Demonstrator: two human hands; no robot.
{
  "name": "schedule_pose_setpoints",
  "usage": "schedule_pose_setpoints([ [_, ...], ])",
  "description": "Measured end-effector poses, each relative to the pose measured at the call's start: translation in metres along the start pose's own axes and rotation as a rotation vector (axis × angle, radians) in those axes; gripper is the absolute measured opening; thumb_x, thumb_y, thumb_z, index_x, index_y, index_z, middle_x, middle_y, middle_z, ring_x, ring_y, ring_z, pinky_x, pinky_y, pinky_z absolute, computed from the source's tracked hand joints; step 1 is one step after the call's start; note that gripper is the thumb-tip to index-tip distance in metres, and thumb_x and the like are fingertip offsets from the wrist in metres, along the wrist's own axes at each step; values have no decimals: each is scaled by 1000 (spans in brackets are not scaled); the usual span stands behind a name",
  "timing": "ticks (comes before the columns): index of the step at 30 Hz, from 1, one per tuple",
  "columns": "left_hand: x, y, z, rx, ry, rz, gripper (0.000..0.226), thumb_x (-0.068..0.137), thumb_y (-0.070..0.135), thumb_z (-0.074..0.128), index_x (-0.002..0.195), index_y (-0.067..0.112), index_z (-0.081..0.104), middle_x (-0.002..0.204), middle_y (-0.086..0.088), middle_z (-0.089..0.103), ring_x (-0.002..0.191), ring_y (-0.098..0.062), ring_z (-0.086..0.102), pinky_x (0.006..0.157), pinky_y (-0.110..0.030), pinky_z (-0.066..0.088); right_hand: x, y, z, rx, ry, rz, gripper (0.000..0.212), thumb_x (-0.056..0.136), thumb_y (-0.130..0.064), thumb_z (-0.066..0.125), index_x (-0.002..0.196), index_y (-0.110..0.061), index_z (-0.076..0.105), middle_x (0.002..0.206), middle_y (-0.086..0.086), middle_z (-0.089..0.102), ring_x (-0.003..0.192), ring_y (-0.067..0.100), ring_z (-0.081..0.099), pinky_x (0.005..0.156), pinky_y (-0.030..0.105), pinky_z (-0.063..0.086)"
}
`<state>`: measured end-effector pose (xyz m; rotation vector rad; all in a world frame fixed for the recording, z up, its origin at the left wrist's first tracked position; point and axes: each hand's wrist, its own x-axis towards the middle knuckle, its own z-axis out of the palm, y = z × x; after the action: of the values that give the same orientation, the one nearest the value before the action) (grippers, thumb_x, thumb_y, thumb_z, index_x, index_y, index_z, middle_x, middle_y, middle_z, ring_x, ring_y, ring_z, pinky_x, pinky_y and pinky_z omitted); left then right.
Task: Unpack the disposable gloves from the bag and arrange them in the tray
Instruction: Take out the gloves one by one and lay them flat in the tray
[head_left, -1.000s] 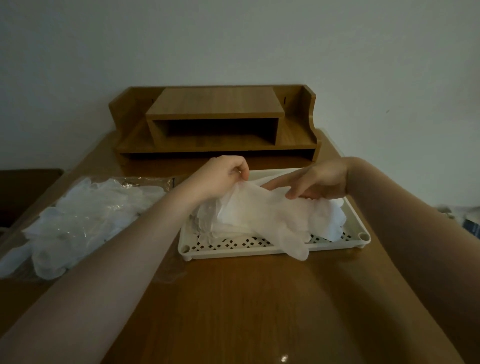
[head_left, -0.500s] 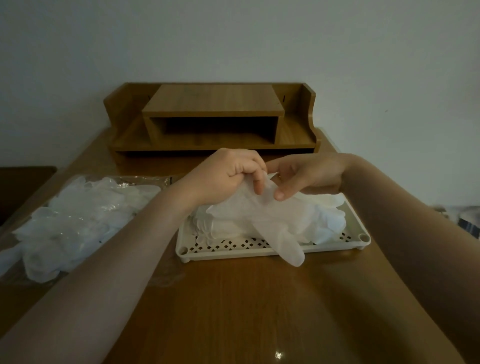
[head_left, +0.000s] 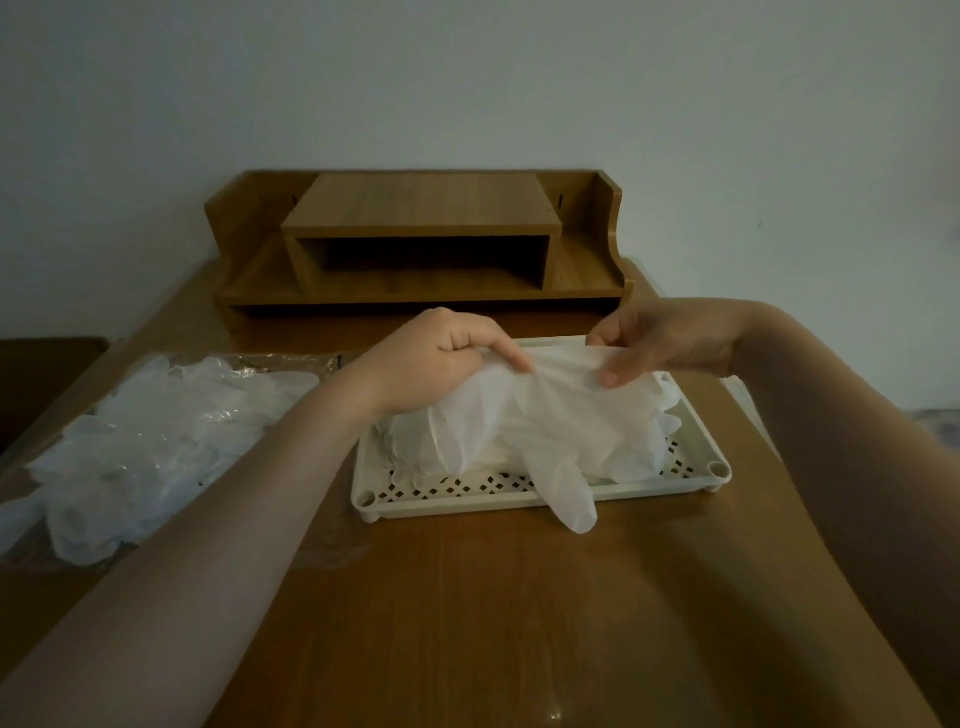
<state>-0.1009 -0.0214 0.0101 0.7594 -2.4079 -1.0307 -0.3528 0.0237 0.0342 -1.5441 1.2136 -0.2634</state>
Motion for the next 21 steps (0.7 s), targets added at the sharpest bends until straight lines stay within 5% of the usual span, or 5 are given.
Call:
schedule_pose_setpoints([
  [3,6,-9,0,91,64,-102,38,92,7,45,76,32,69,87,-4,69,71,-39,55,62,-34,42,2,2,0,-143,373,27,9,88,-18,65,82,-12,69,87,3,69,84,19,65,78,27,55],
  [6,10,-13,-3,90,103,-198,27,90,13,52,71,22,69,67,1,60,55,-17,47,56,-26,37,18,-3,4,-330,702,13,12,90,-24,63,84,-14,66,81,1,64,73,14,59,69,21,48],
  [13,17,-28,-7,538,-146,-365,6,83,23,66,84,24,60,103,4,58,92,-12,55,72,-21,45,58,1,18,-884,690,263,18,92,-23,57,108,-20,65,110,5,64,104,25,57,101,41,43],
  [17,9,-12,5,776,87,-156,31,92,20,51,123,23,52,137,6,39,130,-14,31,106,-32,28,64,-7,58,-960,886,39,44,97,-32,48,139,-21,42,143,4,41,136,25,32,116,42,17],
  [21,2,-1,46,774,58,-156,44,100,25,31,143,13,34,150,-1,31,138,-15,25,115,-32,16,73,5,95,-1021,604,65,75,91,-57,42,150,-17,18,158,2,17,147,21,5,118,47,-5],
])
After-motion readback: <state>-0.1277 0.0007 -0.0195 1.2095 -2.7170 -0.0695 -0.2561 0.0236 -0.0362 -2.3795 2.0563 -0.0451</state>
